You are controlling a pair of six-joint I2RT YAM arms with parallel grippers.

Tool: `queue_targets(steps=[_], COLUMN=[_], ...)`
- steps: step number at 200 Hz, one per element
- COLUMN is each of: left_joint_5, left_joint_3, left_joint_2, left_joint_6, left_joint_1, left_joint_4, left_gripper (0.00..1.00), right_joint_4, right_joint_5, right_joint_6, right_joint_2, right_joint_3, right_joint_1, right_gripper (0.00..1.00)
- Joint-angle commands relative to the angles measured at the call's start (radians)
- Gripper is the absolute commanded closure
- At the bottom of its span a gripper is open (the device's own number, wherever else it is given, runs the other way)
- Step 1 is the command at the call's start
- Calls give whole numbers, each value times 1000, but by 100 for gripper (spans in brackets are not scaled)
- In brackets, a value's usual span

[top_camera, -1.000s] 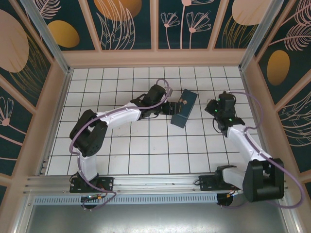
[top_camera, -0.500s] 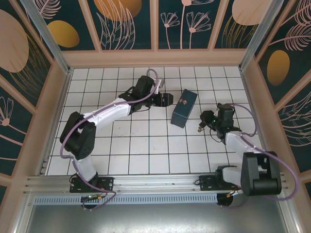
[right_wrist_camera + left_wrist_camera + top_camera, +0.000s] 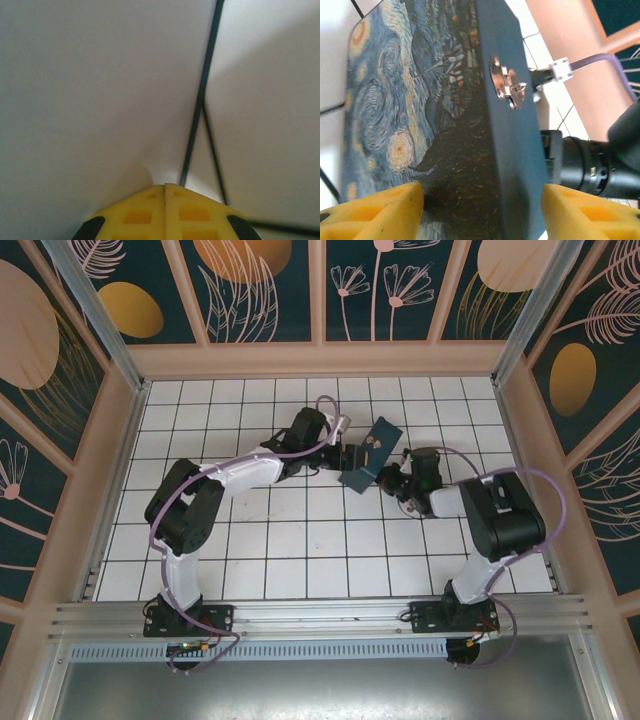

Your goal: Unlock a padlock with a key

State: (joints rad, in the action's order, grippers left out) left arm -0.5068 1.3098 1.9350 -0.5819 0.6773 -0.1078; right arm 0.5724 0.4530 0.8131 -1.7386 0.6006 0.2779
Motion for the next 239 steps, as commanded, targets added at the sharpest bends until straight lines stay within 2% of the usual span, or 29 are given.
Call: queue_targets(steps=[1,19,41,52,61,89,108,142,163,186,210,239], left_joint_5=[22,154,242,285,316,335,335,329,323,278,221,209], left_joint_3=[-60,-84,-111,-116,-117,-72,-21,48,92,119,111,158], left_joint_2=[-81,-145,-172,-166,-158,-107,-69,-23,4,9,-43,-86], left_joint_6=[-13,18,53,78,91,112,117,119,118,106,89,103], left_joint_1=[30,23,9,9,9,9,9,10,10,9,9,7], left_joint_4=[-2,85,154,181,194,208,219,233,249,247,203,219], left_gripper=[37,37,37,37,37,37,37,37,37,36,30,24], right_joint_4=[98,29,-95,-210,-313,-553,-617,-689,-700,-685,-673,-663], right_joint_5=[47,26,-16,-83,-159,-391,-451,-496,-474,-437,-425,-405], right_joint_6=[38,26,4,-37,-80,-191,-243,-318,-330,-337,-349,-346], right_joint_2=[-99,-178,-232,-224,-204,-103,-31,77,143,220,281,324], right_joint_3=[144,261,352,371,375,330,285,242,212,178,153,140], right_joint_1=[124,189,223,229,231,217,179,106,47,-6,-36,-56], right_gripper=[98,96,89,81,78,72,71,71,70,62,54,52])
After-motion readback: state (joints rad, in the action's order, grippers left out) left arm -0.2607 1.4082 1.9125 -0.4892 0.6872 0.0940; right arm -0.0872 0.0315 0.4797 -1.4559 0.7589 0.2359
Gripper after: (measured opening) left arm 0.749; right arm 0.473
